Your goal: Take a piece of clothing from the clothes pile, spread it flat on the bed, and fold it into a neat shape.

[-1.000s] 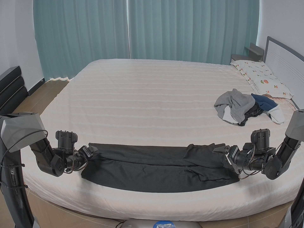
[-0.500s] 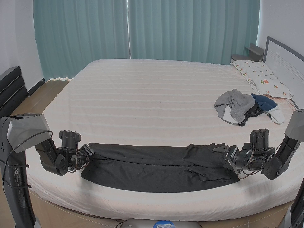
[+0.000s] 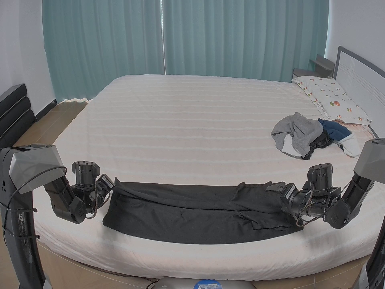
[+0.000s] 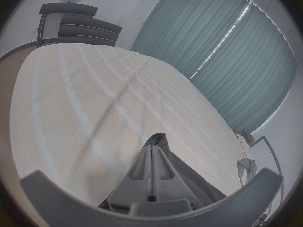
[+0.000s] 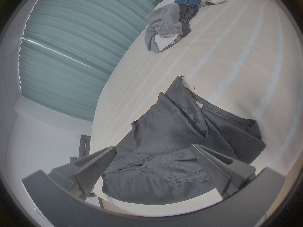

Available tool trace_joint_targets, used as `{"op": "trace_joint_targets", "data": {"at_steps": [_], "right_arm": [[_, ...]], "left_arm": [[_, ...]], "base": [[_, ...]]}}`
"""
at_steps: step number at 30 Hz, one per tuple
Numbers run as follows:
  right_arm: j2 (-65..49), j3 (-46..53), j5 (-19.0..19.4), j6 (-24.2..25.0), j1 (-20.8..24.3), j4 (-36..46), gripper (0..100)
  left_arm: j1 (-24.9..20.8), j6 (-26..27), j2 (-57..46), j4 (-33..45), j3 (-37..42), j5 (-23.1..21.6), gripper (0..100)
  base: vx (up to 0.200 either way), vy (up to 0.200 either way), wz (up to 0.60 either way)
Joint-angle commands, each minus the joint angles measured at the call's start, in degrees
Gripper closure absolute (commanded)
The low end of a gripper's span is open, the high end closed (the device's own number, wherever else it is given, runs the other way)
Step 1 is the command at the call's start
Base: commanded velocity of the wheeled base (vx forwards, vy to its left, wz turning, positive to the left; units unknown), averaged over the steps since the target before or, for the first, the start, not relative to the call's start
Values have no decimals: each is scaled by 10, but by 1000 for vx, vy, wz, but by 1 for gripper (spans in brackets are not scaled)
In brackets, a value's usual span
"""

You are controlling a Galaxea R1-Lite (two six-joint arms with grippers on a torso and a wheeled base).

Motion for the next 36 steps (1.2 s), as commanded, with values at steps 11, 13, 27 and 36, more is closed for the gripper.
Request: {"op": "trace_joint_targets", "data": {"at_steps": [11,13,27,36], "right_arm": [[-24,-7,-38,6,13,47,0],[-20,-11,-38,8,19,73,0],[54,-48,-52,25,25,73,0],[60,-63,-69,27,10,76,0]], "left_arm": [[-4,-21,-3,-14,4,3,100],[-5,-27,-3,-14,4,3,100],[-4,-30,-2,-33,10,3,100],[-4,-30,-3,-33,9,3,100]], "base": [[0,0,0],[0,0,0],[0,0,0],[0,0,0]]}}
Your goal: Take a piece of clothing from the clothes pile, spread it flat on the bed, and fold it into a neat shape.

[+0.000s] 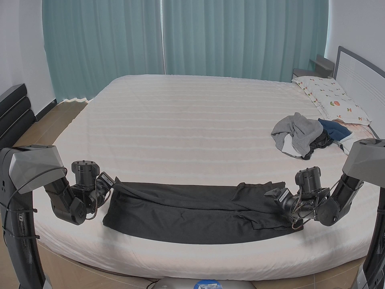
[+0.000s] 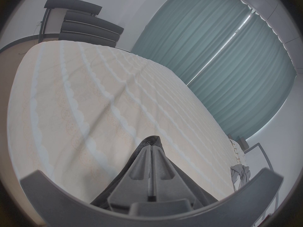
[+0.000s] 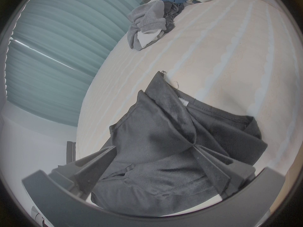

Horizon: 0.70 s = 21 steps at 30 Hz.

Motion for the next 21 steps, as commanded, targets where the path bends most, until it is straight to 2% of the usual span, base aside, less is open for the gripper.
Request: {"op": "trace_joint_targets", "data": {"at_steps": [1,10,21], "right_arm": [[9,-5,-5,-1,-4,3,100],[4,-20,-6,-2,-5,35,100],[-5,-63,-6,3,-21,11,100]], "left_arm": [[0,0,0,0,-1,0,100],[0,0,0,-1,-1,0,100],[0,-2,-5,-1,-23,0,100]], "base": [[0,0,0],[0,0,0],[0,0,0]]}}
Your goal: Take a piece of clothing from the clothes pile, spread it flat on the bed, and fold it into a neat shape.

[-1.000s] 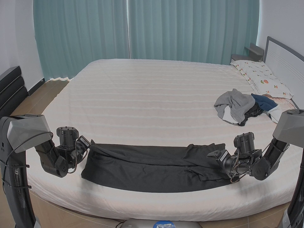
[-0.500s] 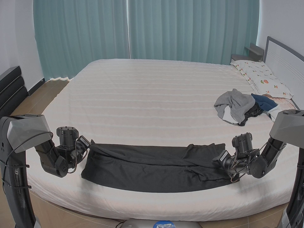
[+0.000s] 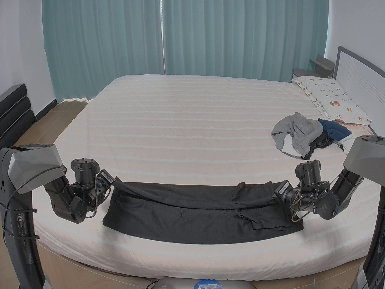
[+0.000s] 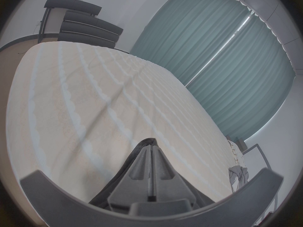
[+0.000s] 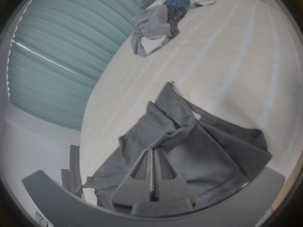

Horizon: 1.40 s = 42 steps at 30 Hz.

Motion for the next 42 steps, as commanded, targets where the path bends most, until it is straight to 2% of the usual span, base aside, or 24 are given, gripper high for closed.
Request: {"op": "trace_joint_targets", "data": {"at_steps": [1,6,8,9,10,12,14,17,20,23,33,42], "right_arm": [[-2,-30,0,2,-17,-22,100],[4,-43,-15,23,-41,-129,100],[22,-31,-36,45,-47,-245,100],[27,-26,-37,45,-48,-265,100],[38,-2,-35,38,-49,-325,100],[52,33,-23,19,-48,-372,100],[71,54,-5,-13,-45,-377,100],[82,76,2,-44,-41,-376,100],[95,105,5,-80,-41,-376,100],[107,128,5,-112,-41,-382,100],[108,165,6,-142,-40,-384,100],[117,166,5,-143,-34,-378,100]], "left_arm": [[0,-3,-1,0,-23,2,100],[0,-55,-2,-5,-52,10,100],[0,-86,1,-37,-56,10,100],[0,-87,1,-44,-55,10,100],[0,-88,4,-71,-49,11,100],[1,-88,5,-107,-34,11,100],[3,-86,6,-143,-9,5,100],[1,-62,22,-156,12,4,100],[2,19,52,-160,36,4,100],[2,49,63,-163,60,2,100],[3,92,63,-168,102,-5,100],[1,106,72,-168,118,-6,100]], "base": [[0,0,0],[0,0,0],[0,0,0],[0,0,0],[0,0,0],[0,0,0],[0,0,0],[0,0,0],[0,0,0],[0,0,0],[0,0,0],[0,0,0]]}}
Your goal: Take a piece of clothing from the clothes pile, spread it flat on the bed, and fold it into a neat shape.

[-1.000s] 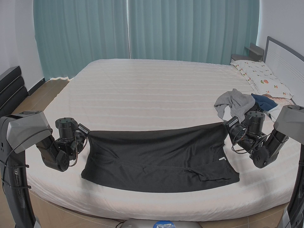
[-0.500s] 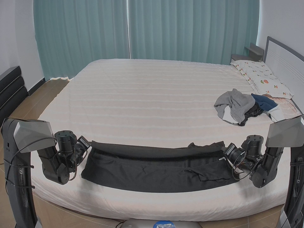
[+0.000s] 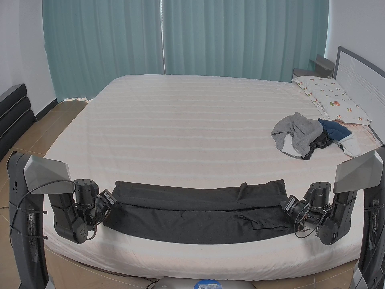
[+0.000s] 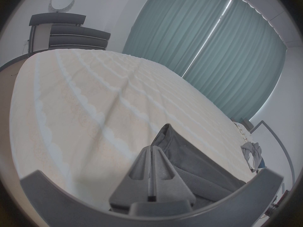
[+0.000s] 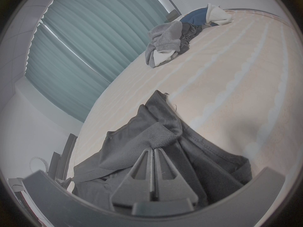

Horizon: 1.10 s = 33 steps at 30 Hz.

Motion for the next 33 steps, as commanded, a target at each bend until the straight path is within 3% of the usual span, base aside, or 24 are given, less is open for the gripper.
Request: {"op": "trace_joint_targets", "data": {"at_steps": [1,5,6,7,16,22,28,33], "right_arm": [[6,1,-1,-1,4,2,100],[9,0,-1,-8,4,2,100],[8,0,-1,-8,4,0,100],[5,0,-1,-8,4,-5,0],[-88,17,7,-7,-11,6,0],[-93,-15,40,-2,-44,40,0],[-45,-56,80,32,-61,41,0],[-14,-73,95,41,-65,41,0]], "left_arm": [[-2,1,5,0,9,0,100],[-2,2,5,0,10,0,100],[-2,2,4,0,11,0,0],[-2,2,2,0,13,0,0],[4,-7,-46,0,10,-12,0],[11,-63,-66,12,-52,-28,0],[12,-78,-50,119,-139,-86,0],[20,-75,-2,193,-230,-90,0]], "base": [[0,0,0],[0,0,0],[0,0,0],[0,0,0],[0,0,0],[0,0,0],[0,0,0],[0,0,0]]}}
